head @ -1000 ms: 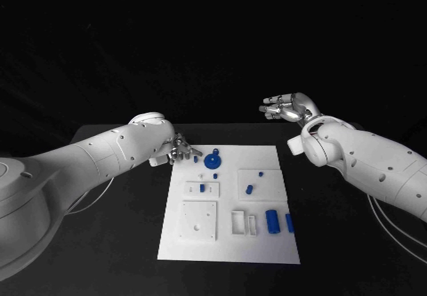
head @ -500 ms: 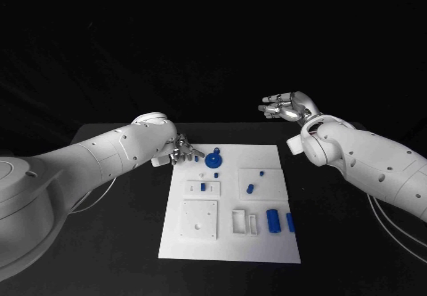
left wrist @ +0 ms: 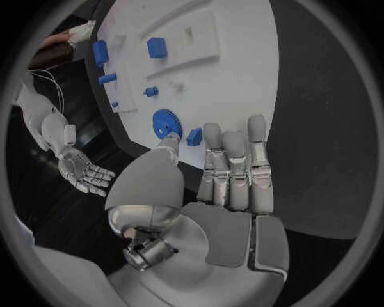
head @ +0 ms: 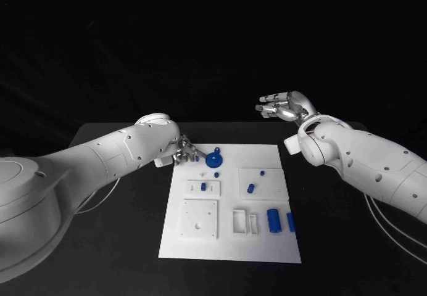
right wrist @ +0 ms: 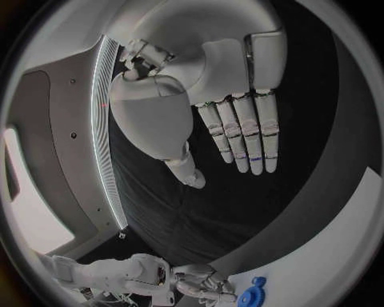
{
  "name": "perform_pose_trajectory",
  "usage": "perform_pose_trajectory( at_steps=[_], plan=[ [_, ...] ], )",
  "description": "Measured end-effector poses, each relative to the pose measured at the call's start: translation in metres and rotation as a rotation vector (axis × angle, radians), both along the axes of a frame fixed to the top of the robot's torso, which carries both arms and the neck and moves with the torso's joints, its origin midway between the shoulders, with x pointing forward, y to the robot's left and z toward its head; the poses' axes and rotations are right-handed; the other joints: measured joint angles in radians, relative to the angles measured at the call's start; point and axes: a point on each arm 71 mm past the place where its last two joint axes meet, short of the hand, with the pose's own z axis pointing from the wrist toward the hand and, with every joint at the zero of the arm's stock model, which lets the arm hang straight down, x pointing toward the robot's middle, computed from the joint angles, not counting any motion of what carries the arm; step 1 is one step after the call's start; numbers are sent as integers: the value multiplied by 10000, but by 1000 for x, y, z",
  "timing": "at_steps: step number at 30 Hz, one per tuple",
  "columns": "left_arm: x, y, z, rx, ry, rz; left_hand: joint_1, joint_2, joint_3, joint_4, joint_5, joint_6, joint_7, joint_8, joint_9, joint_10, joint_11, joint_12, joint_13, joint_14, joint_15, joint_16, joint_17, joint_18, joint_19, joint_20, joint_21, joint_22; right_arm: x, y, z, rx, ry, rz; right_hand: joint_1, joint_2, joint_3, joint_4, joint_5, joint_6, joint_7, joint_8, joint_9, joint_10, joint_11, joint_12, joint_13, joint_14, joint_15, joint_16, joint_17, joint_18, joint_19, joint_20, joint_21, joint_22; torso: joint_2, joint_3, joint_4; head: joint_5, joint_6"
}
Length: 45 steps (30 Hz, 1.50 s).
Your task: Assemble the parts on the task board
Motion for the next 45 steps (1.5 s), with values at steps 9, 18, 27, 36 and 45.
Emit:
perform_pose_trajectory(
  at_steps=[9, 18, 27, 36, 45],
  plan=[
    [0, 1, -1, -78, 44, 66, 94, 406, -241, -345, 0, -71, 9, 76, -23, -36, 36, 0, -13, 0, 0, -1, -12, 1, 0, 0, 0, -1, 0, 0, 0, -3, -8, -5, 0, 0, 0, 0, 0, 0, 0, 0, 0, 0, 0, 0, 0, 0, 0, 0, 0, 0, 0, 0, 0, 0, 6, -4, -5, -14, -27],
    [1, 2, -2, -192, 87, 138, 291, 998, -394, -793, 175, -88, 18, 110, -48, -36, 36, 38, -12, 0, 0, 37, -23, 1, 0, -1, -40, -2, 1, 0, -1, -5, -1, -19, 0, 0, 0, -1, -1, 0, 0, 0, 0, 0, 0, 0, 0, 0, 0, 0, 0, 0, 0, 0, 0, 0, 6, 0, -1, -6, -39],
    [0, 4, -2, -329, 162, 214, 357, 1065, -389, -937, 272, -90, 16, 110, -58, -36, 36, 38, -21, -36, -36, 37, -22, 1, -1, -1, -40, -4, 1, -2, -1, -20, 20, -66, 0, 0, 1, -1, -1, 1, 0, 0, 0, 0, 0, 0, 0, 0, 0, 0, 0, 0, 0, 1, 0, 0, -1, -2, 7, 2, -50],
    [0, 6, -3, -461, 231, 300, 371, 1156, -400, -1117, 292, -89, 17, 118, -57, -36, 36, 38, -30, -36, -37, 37, -21, 0, -1, -1, -40, -5, 2, -2, -2, -27, 37, -95, 0, 0, 0, -1, -2, 1, 0, 0, 0, 0, -1, 0, 1, 0, 0, 0, 0, 0, 1, 0, 0, 0, -1, -9, -2, -6, -33],
    [0, 8, -3, -597, 350, 365, 529, 1314, -299, -1266, 359, -106, -2, 132, -12, -36, 35, 38, -40, -36, -37, 36, -26, 0, -1, -1, -40, -6, 3, -3, -3, -32, 49, -116, 0, 0, 1, -1, -2, 1, 0, 0, 0, 1, -1, 0, 0, 0, 0, 0, 0, 0, 1, 0, 0, 0, 4, -10, 6, 27, -29]
  ],
)
